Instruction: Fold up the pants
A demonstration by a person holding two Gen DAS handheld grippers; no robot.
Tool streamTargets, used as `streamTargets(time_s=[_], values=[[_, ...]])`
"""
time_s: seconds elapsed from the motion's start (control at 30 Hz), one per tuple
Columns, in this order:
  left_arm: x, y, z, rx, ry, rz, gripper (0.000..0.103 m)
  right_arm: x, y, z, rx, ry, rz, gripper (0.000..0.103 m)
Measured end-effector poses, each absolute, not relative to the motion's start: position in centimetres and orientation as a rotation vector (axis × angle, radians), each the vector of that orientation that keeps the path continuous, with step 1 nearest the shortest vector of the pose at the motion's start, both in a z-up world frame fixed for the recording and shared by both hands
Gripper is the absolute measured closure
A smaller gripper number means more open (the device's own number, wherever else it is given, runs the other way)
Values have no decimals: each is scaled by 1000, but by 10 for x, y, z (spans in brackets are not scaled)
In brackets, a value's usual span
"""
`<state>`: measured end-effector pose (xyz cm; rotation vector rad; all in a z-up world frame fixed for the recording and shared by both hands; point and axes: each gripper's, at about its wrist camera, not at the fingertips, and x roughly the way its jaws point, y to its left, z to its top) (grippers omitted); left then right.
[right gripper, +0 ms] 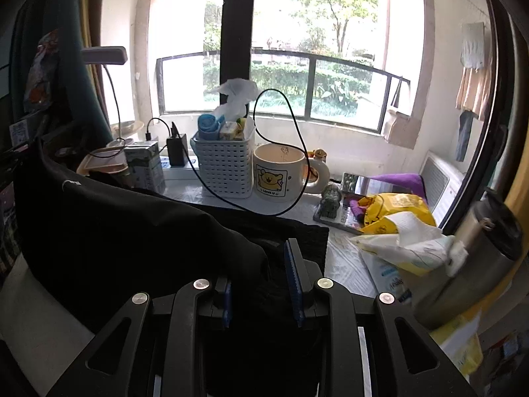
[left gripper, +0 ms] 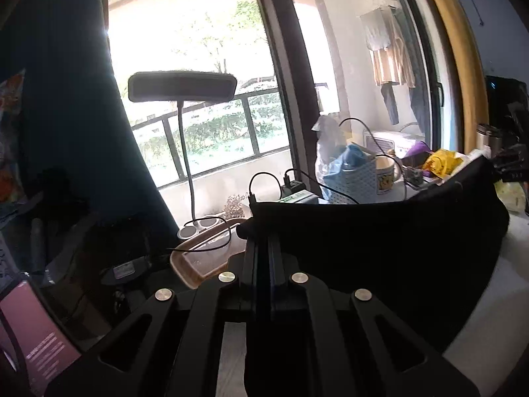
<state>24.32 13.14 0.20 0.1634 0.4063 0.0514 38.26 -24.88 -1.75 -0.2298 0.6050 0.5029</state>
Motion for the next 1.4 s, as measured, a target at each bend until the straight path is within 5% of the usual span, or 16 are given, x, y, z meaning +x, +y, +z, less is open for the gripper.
streamTargets(time_s=[0.53,0.73,0.8,0.83,1.13,1.23,1.4], values=[[351,159,-64,154,637,94,96,523,-209,-68,-329,865,613,75],[354,172,-70,142,668,162,95,549,-194,-77,-395,925,619,54],[354,176,-71,138,666,186,95,554,-191,-74,-433,916,581,28],[354,179,-70,133,665,198,95,556,-193,-71,-448,905,562,24],[339,176,-57,118,643,145,93,547,-195,-44,-442,796,499,22],[335,161,-60,136,653,75,78,542,-181,-56,-553,854,513,22],[336,132,-82,221,730,-11,76,526,-175,-66,-658,865,464,22]])
